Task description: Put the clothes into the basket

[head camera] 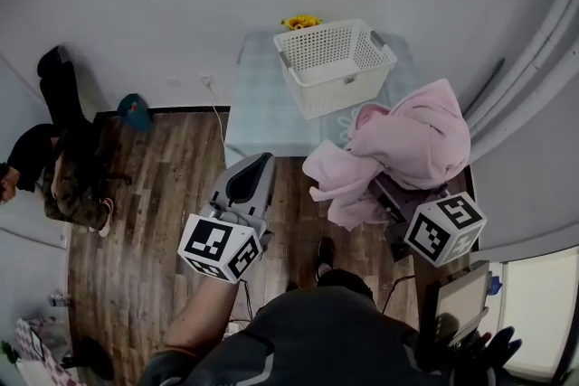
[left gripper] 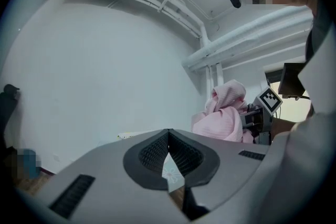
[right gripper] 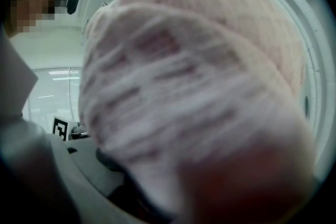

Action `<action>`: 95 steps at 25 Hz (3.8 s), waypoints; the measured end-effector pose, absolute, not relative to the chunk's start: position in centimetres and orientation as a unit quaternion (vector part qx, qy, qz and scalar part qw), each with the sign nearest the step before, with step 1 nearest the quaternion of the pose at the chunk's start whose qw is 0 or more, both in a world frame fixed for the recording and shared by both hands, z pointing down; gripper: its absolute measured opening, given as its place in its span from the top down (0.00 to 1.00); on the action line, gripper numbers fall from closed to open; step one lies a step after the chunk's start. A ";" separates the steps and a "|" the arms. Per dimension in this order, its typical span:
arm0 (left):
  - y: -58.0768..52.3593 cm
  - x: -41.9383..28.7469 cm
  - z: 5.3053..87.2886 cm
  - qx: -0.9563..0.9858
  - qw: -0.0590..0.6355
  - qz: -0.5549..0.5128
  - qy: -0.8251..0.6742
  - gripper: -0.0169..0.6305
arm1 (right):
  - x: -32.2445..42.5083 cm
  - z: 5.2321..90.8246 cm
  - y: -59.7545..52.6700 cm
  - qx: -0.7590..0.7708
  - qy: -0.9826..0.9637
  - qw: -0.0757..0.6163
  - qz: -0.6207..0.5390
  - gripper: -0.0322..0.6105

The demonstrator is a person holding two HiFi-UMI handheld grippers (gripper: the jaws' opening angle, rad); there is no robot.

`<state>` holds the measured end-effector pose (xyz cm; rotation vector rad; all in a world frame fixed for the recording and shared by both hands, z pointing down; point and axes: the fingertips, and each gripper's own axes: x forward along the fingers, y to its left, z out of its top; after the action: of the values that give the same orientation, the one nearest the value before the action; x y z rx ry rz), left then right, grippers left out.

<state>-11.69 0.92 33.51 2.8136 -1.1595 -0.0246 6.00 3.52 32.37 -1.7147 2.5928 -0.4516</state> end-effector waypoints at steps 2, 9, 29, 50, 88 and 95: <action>-2.5 -9.8 33.3 0.923 0.047 -0.003 -0.383 0.96 | 7.9 32.5 0.0 -0.541 0.828 0.004 -0.149 0.38; -11.6 -4.8 32.2 0.921 0.034 0.005 -0.388 0.96 | 12.8 31.8 -9.0 -0.533 0.834 0.015 -0.142 0.38; -27.0 0.2 30.3 0.919 0.023 -0.001 -0.395 0.96 | 18.6 29.6 -25.2 -0.527 0.842 -0.007 -0.119 0.38; -41.9 -1.3 31.4 0.931 0.040 0.015 -0.363 0.96 | 17.4 35.2 -42.6 -0.549 0.809 -0.139 -0.156 0.38; -46.7 -4.3 39.7 0.919 0.117 0.050 -0.374 0.96 | 19.7 64.8 -49.8 -0.423 0.667 -0.481 -0.382 0.38; -47.1 -5.8 41.2 0.912 0.126 0.060 -0.386 0.96 | 20.0 68.7 -49.6 -0.407 0.647 -0.506 -0.399 0.38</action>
<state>-5.84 -47.08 41.15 2.6550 -1.1229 0.1756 19.97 -49.62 68.74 -1.9836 3.1534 -1.9469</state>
